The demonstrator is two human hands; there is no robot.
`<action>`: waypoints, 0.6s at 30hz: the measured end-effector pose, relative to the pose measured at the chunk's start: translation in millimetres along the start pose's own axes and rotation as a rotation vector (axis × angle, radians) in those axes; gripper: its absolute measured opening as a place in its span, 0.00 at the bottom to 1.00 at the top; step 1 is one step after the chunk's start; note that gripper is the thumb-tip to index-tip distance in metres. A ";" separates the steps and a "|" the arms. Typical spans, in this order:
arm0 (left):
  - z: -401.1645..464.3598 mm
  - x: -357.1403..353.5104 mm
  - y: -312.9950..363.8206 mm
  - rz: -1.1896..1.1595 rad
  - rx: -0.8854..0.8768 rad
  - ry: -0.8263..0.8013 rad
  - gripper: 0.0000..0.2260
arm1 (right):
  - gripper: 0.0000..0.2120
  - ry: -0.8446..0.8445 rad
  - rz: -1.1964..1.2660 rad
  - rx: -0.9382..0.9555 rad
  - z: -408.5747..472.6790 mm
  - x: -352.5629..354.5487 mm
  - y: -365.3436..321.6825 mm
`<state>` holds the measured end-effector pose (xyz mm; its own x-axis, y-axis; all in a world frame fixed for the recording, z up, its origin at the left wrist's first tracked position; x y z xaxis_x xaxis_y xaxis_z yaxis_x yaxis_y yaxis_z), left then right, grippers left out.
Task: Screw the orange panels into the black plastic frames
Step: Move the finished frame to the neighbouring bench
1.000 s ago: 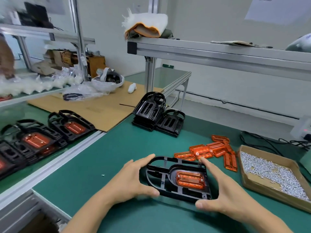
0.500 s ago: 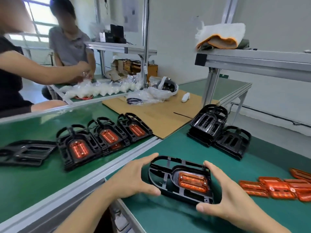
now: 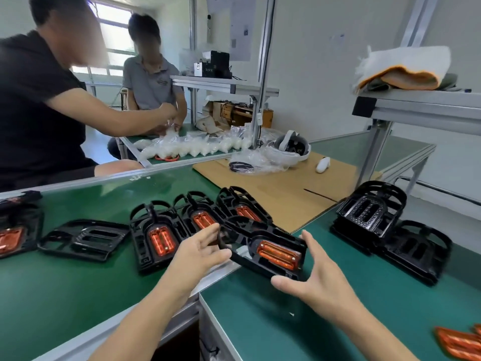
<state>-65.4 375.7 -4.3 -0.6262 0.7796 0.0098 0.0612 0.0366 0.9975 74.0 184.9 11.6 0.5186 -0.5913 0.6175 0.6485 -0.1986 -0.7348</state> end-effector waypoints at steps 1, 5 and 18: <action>3.1 3.6 0.2 -0.064 0.001 0.054 0.27 | 0.58 0.031 -0.007 0.005 6.3 -5.6 -4.4; 13.9 5.6 3.6 -0.268 0.021 0.114 0.19 | 0.50 0.170 -0.067 0.047 27.3 -30.0 -24.5; 85.0 56.0 19.9 -0.276 0.089 0.560 0.24 | 0.52 0.156 -0.103 0.010 84.2 -98.1 -57.9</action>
<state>-33.2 473.3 10.2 -0.9386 0.2893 -0.1877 -0.1113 0.2610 0.9589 32.5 320.1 17.2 0.3569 -0.6824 0.6379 0.6995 -0.2574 -0.6667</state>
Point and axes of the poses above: each hand's wrist, its own z-axis towards the middle knuckle, its own x-axis out of the back of the hand, y = z × x, the point moved 7 cm from there along z, towards the middle knuckle, and after that the axes turned 9 degrees about x, right-handed, at the moved point
